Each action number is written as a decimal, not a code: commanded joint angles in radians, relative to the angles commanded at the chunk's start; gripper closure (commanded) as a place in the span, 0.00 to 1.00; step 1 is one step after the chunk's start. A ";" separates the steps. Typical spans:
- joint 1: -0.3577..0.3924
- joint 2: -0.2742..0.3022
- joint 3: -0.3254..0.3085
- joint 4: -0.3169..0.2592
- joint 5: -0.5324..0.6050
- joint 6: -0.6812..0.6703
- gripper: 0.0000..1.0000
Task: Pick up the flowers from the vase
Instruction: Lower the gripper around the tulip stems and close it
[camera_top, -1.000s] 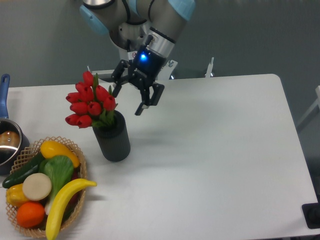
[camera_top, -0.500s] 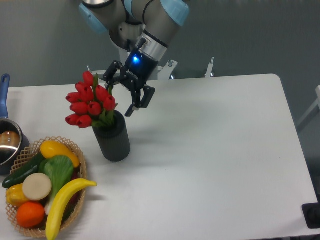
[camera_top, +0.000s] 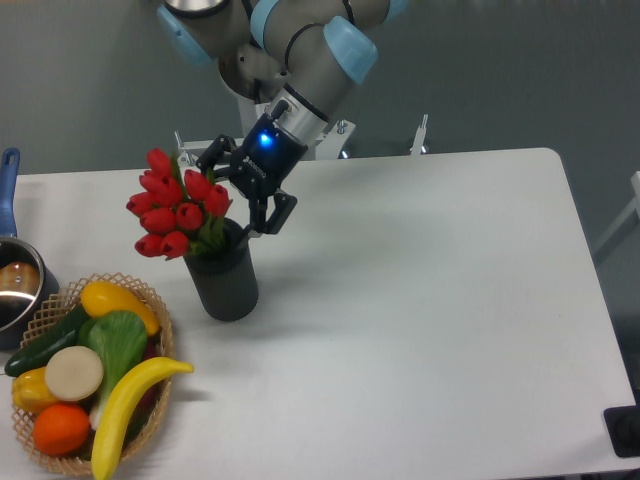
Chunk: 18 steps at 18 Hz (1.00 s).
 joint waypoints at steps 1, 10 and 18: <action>0.000 0.000 0.000 0.000 0.000 0.000 0.07; 0.001 0.031 0.006 -0.002 0.015 0.005 1.00; 0.005 0.074 0.015 -0.003 0.009 -0.080 1.00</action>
